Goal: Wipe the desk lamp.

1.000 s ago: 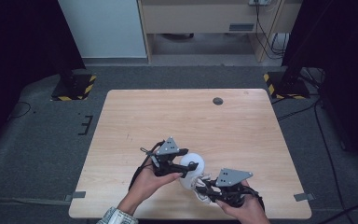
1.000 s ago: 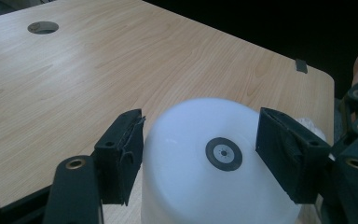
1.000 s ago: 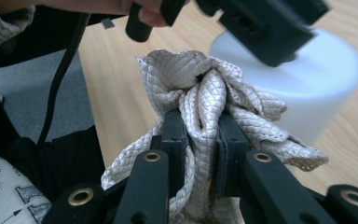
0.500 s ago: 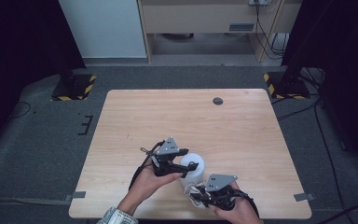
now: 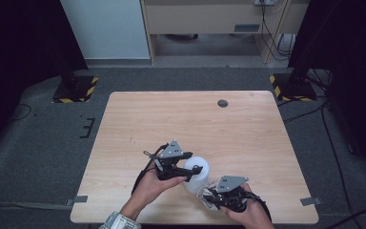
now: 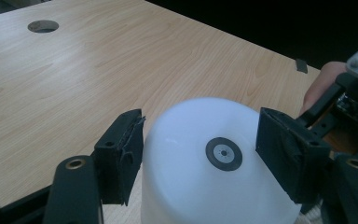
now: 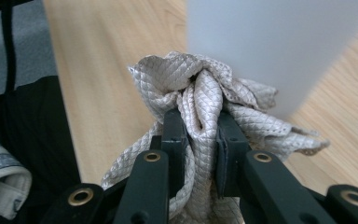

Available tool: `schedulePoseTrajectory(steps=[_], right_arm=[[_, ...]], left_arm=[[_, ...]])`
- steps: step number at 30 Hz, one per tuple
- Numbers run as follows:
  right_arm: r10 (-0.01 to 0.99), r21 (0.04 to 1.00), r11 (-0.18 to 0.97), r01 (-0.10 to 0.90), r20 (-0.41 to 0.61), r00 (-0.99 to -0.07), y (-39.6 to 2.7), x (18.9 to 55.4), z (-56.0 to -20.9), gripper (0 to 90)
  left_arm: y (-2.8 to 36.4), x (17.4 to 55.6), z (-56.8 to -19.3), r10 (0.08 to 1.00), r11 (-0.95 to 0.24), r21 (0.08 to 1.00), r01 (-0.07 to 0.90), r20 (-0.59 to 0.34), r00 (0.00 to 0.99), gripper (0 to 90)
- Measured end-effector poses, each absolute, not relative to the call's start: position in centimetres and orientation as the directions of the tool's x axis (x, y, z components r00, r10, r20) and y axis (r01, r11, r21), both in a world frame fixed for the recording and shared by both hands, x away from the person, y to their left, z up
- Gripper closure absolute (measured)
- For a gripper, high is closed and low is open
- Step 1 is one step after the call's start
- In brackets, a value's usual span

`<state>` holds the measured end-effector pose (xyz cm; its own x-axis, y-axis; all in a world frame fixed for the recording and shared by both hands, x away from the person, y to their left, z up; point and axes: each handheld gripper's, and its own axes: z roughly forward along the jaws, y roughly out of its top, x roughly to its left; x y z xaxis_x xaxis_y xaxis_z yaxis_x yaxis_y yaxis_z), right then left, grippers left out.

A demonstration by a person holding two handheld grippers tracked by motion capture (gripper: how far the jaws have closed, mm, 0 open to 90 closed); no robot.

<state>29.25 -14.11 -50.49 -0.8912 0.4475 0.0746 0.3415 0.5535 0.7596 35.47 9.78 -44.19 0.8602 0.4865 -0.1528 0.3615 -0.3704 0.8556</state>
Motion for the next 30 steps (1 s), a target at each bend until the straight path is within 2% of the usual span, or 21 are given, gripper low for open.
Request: schedulePoseTrajectory(steps=[7,14,18,25,30], right_arm=[[0.524,0.770,0.497,0.399,0.100,-0.846,-16.0,30.6,-50.5,77.2],[0.563,0.781,0.425,0.458,0.168,-0.809,-17.0,33.6,-50.6,77.2],[0.576,0.783,0.404,0.474,0.185,-0.797,-16.9,35.3,-50.5,77.2],[0.562,0.747,0.451,0.488,0.186,-0.806,-15.8,36.3,-51.1,77.2],[0.545,0.779,0.370,0.506,0.259,-0.797,-16.5,37.1,-49.9,77.2]], left_arm=[[9.8,35.4,-44.2,0.485,-0.372,0.855,0.361,-0.152,0.861,31.5],[9.8,35.4,-44.2,0.483,-0.368,0.856,0.365,-0.159,0.861,31.5],[9.8,35.4,-44.2,0.483,-0.366,0.856,0.366,-0.161,0.861,31.5],[9.9,35.4,-44.3,0.484,-0.357,0.856,0.374,-0.173,0.858,31.7],[9.9,35.4,-44.4,0.484,-0.354,0.856,0.377,-0.177,0.857,31.6]])
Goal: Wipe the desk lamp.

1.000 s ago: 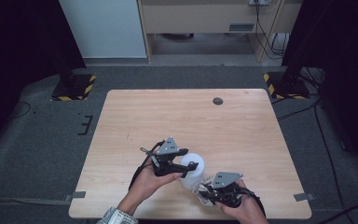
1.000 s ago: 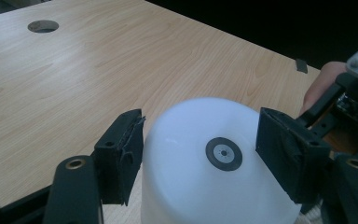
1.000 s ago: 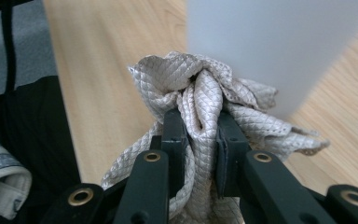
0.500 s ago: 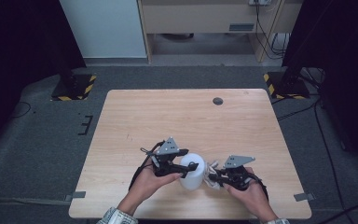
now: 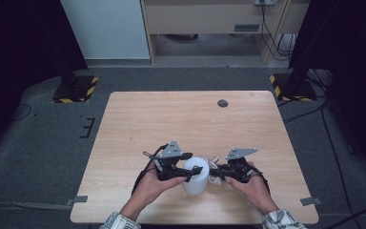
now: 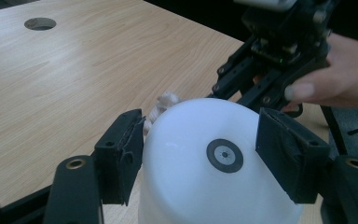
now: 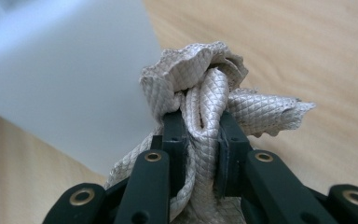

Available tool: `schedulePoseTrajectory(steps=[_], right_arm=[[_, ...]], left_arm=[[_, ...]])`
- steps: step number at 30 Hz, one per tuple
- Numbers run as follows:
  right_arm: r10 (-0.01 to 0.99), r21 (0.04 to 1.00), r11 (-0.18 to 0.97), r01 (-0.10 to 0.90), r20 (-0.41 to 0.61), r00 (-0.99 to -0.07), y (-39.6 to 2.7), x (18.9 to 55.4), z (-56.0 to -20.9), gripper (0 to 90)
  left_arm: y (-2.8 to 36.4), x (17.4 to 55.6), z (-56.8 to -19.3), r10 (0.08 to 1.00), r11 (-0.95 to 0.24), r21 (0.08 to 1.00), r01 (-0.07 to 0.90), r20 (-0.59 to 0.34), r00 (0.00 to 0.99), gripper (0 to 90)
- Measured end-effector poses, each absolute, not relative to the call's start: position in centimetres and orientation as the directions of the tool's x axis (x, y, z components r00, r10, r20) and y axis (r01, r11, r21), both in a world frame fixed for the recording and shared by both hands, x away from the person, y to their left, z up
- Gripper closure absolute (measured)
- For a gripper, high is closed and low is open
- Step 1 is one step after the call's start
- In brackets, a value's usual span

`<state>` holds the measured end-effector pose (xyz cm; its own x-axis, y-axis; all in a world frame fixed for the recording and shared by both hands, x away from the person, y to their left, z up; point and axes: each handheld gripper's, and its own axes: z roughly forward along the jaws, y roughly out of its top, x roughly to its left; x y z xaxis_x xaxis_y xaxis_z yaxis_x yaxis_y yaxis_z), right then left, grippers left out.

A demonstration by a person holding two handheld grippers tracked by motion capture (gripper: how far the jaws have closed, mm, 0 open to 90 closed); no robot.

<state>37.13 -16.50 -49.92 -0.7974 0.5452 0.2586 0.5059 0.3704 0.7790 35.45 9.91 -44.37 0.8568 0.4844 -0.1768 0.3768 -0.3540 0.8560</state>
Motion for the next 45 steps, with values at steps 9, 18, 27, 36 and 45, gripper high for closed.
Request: schedulePoseTrajectory(steps=[9,18,27,36,45], right_arm=[[0.482,0.821,0.322,0.472,0.287,-0.828,-16.2,39.0,-47.1,77.4],[0.482,0.778,0.407,0.479,0.262,-0.836,-14.8,39.4,-49.3,77.6],[0.474,0.758,0.447,0.476,0.250,-0.844,-14.4,39.8,-49.5,77.5],[0.454,0.779,0.422,0.464,0.262,-0.852,-14.2,40.3,-48.9,77.6],[0.455,0.709,0.540,0.454,0.209,-0.866,-13.8,40.3,-50.2,77.6]], left_arm=[[9.9,35.4,-44.4,0.486,-0.349,0.858,0.378,-0.179,0.855,31.6],[10.0,35.4,-44.5,0.483,-0.345,0.857,0.382,-0.186,0.856,31.6],[10.0,35.4,-44.5,0.484,-0.345,0.857,0.383,-0.187,0.855,31.5],[10.0,35.4,-44.5,0.484,-0.345,0.857,0.384,-0.188,0.855,31.5],[10.0,35.4,-44.5,0.484,-0.346,0.857,0.383,-0.187,0.855,31.0]])
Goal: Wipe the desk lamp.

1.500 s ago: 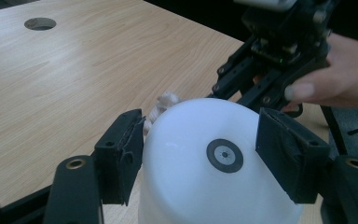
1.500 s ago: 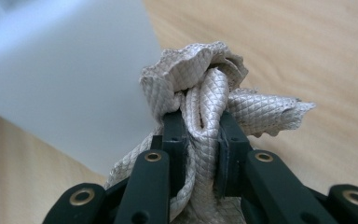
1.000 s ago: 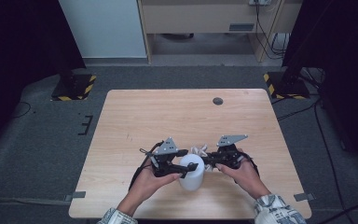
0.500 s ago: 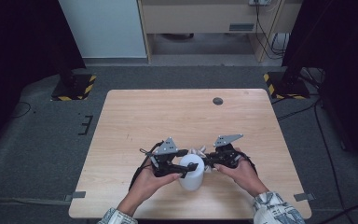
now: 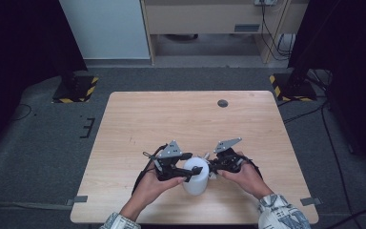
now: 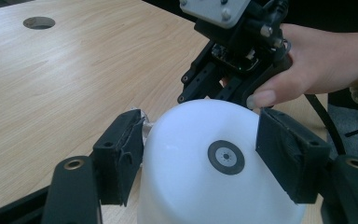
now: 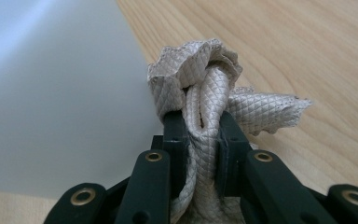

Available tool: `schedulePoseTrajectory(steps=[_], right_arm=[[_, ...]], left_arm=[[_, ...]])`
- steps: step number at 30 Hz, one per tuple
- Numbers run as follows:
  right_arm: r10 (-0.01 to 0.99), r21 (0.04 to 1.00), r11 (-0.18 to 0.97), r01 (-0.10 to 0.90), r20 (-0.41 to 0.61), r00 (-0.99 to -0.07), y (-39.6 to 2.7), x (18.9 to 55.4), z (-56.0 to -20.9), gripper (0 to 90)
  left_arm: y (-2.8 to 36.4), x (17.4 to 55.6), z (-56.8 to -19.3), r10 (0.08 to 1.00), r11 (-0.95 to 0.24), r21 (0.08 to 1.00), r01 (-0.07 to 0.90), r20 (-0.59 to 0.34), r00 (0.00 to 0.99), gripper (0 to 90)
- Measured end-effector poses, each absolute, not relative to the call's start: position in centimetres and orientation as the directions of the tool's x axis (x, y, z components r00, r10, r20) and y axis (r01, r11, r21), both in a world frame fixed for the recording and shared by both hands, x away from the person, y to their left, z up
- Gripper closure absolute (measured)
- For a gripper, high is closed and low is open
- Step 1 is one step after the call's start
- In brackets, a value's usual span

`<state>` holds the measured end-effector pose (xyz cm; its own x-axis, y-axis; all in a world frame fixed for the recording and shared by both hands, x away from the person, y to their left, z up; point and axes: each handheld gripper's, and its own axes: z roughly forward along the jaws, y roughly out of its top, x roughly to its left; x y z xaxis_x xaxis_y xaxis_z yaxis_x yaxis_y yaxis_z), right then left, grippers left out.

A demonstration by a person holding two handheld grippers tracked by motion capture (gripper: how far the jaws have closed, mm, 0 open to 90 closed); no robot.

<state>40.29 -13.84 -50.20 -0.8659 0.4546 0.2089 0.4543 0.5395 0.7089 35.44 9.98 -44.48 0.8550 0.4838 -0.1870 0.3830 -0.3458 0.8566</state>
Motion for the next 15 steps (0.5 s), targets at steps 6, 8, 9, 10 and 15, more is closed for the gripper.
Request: schedulePoseTrajectory(steps=[6,8,9,10,15], right_arm=[[0.471,0.720,0.528,0.451,0.194,-0.861,-14.3,40.1,-49.9,77.3],[0.487,0.729,0.515,0.450,0.184,-0.854,-14.7,39.9,-49.4,77.2],[0.493,0.737,0.507,0.447,0.178,-0.852,-14.9,39.9,-49.2,77.1],[0.499,0.736,0.506,0.451,0.176,-0.848,-15.2,39.8,-49.1,77.1],[0.527,0.748,0.494,0.443,0.147,-0.837,-16.9,39.2,-48.4,76.7]], left_arm=[[9.8,35.4,-44.3,0.503,-0.360,0.851,0.381,-0.167,0.848,27.2],[9.6,35.3,-44.0,0.510,-0.383,0.850,0.361,-0.131,0.850,19.8],[9.6,35.3,-43.8,0.514,-0.376,0.856,0.354,-0.126,0.849,17.5],[9.8,35.3,-43.4,0.519,-0.349,0.869,0.350,-0.131,0.845,15.9],[11.8,35.8,-42.0,0.585,-0.316,0.882,0.351,-0.111,0.804,11.2]])
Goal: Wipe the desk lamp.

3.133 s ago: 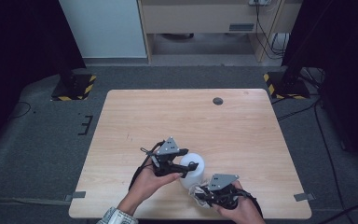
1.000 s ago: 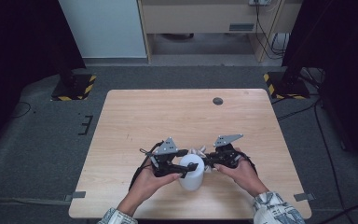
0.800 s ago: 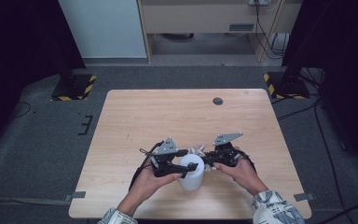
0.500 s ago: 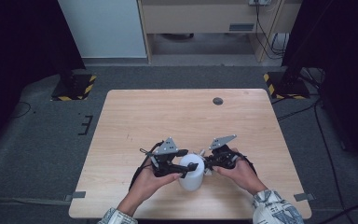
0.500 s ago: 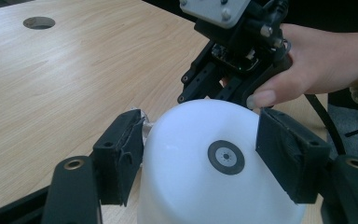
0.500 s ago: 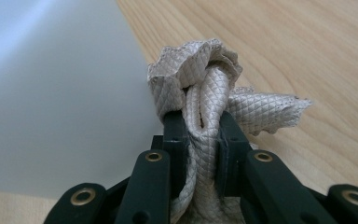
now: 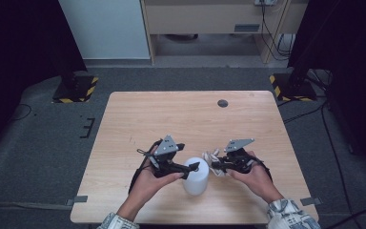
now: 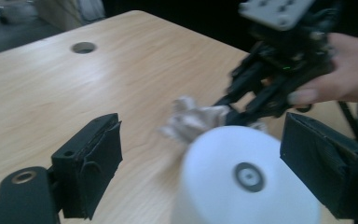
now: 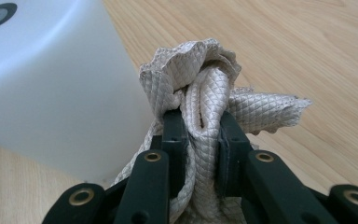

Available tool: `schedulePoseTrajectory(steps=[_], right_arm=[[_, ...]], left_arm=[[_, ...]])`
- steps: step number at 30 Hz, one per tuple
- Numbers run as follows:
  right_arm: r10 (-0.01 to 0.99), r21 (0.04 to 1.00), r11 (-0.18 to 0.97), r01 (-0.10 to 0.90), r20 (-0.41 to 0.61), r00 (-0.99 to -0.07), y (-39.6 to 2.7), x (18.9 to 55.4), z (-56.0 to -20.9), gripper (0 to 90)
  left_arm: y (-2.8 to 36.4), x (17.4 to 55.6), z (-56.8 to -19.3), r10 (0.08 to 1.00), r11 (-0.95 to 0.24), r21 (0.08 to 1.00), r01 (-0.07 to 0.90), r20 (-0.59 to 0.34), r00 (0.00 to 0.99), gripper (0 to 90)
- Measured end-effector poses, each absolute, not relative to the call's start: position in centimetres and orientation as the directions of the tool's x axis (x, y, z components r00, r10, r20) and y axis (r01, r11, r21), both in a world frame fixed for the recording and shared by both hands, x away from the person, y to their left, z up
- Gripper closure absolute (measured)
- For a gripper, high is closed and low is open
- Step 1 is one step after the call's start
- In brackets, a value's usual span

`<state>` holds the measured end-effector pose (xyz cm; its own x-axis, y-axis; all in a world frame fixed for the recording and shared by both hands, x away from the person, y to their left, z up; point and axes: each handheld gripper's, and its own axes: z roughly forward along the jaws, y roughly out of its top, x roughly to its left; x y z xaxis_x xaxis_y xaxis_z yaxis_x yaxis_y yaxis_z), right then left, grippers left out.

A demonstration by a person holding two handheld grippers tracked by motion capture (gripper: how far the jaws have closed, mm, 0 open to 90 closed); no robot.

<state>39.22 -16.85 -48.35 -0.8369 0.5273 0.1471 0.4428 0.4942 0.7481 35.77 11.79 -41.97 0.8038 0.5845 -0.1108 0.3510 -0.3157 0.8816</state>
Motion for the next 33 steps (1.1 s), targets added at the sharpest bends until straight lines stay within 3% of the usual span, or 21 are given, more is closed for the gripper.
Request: schedulePoseTrajectory(steps=[5,14,33], right_arm=[[0.570,0.755,0.477,0.450,0.124,-0.812,-19.1,38.9,-47.7,76.4],[0.660,0.748,0.438,0.498,0.108,-0.743,-22.5,39.3,-47.6,76.1],[0.807,0.746,0.332,0.577,0.092,-0.583,-25.6,44.6,-47.2,75.8]], left_arm=[[15.2,36.5,-42.3,0.668,-0.298,0.870,0.394,-0.105,0.737,9.2],[20.4,36.9,-46.0,0.778,-0.291,0.821,0.491,-0.096,0.621,8.1],[21.5,39.2,-49.5,0.800,-0.351,0.753,0.556,-0.067,0.596,5.7]])
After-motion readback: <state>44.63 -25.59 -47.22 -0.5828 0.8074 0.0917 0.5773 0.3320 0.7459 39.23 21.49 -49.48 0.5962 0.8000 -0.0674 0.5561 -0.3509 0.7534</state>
